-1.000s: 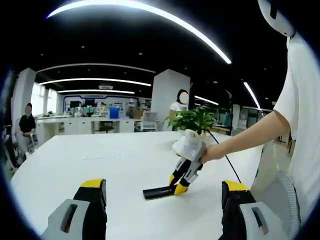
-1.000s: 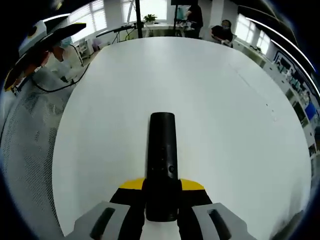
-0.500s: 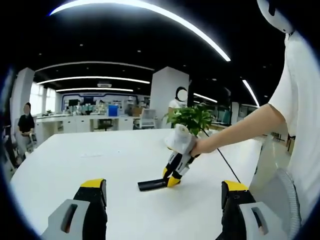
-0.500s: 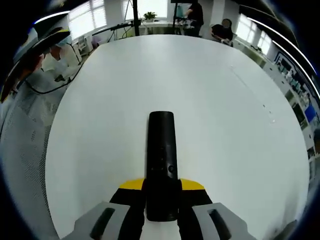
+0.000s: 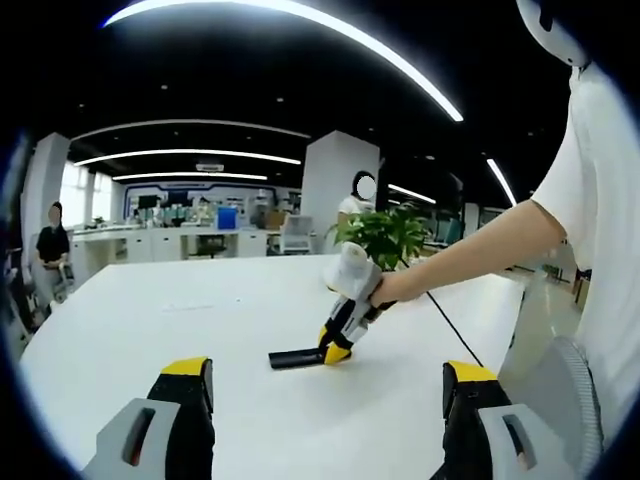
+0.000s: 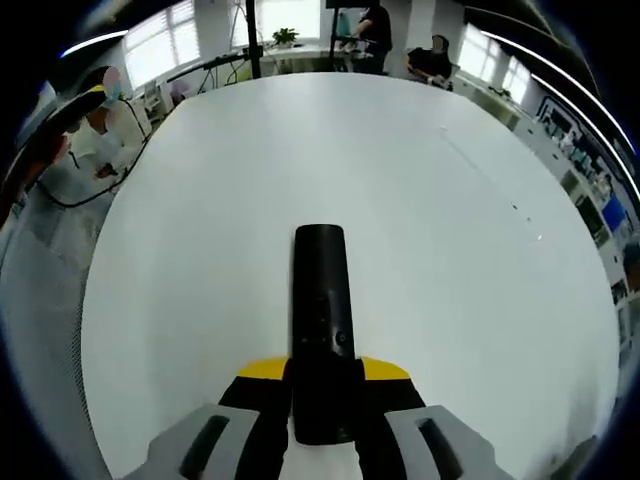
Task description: Press the specified remote control buttons in sequence, fully releasing each button before pressing the next.
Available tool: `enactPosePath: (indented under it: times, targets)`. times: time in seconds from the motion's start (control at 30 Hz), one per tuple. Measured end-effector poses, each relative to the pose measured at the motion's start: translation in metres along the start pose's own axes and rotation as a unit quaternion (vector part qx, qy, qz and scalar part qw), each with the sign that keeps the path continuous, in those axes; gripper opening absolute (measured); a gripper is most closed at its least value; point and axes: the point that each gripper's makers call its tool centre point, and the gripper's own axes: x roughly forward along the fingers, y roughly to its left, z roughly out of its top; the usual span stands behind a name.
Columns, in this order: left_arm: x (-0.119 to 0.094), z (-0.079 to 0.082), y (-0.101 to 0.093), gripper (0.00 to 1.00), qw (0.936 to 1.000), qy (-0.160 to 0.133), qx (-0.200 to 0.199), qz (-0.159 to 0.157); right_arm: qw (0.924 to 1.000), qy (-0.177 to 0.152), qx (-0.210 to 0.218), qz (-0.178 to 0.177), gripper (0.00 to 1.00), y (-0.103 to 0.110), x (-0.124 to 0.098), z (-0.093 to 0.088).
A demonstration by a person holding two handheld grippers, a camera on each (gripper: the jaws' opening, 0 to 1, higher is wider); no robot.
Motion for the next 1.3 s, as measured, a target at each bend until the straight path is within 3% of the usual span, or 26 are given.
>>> enactPosePath:
  times: [0.07,0.1,0.17,0.23,0.37,0.67,0.77,0.9,1.03,1.2,1.3]
  targets:
    - [0.0,0.0,0.0,0.99,1.0,0.0,0.0,0.0,0.9982,-0.015,0.058,0.005,0.32,0.004,-0.001,0.002]
    - [0.0,0.001,0.0,0.99,1.0,-0.001,-0.001,-0.001,0.9973,-0.032,0.066,-0.005,0.38,0.003,-0.002,0.005]
    - [0.0,0.002,0.001,0.97,1.0,-0.003,-0.002,0.001,0.9944,-0.051,0.091,-0.015,0.39,0.002,-0.006,0.004]
    - [0.0,0.002,0.001,0.97,1.0,-0.004,-0.002,0.001,0.9916,-0.07,0.104,-0.033,0.44,-0.001,-0.01,0.004]
    - [0.002,0.001,0.0,0.98,1.0,-0.001,-0.004,-0.002,0.9855,-0.108,0.114,-0.064,0.63,0.0,-0.022,0.003]
    - [0.002,-0.001,-0.003,0.97,1.0,0.001,-0.005,-0.005,0.9588,-0.193,0.162,-0.131,0.9,0.007,-0.051,0.001]
    - [0.002,0.0,-0.004,0.97,1.0,0.001,-0.003,-0.005,0.9442,-0.232,0.186,-0.141,0.96,0.013,-0.065,0.005]
    - [0.002,0.0,-0.004,0.97,1.0,0.001,-0.003,-0.006,0.9202,-0.287,0.221,-0.149,0.99,0.019,-0.086,0.008]
    - [0.002,0.003,-0.006,0.97,0.9999,-0.004,-0.003,-0.009,0.9107,-0.307,0.223,-0.163,0.99,0.026,-0.105,0.005]
    - [0.003,0.001,-0.006,0.97,1.0,-0.001,-0.003,-0.008,0.8891,-0.341,0.248,-0.178,0.99,0.043,-0.133,-0.002]
    - [0.004,0.001,-0.006,0.97,1.0,-0.002,-0.003,-0.007,0.881,-0.347,0.259,-0.191,0.99,0.054,-0.142,-0.01]
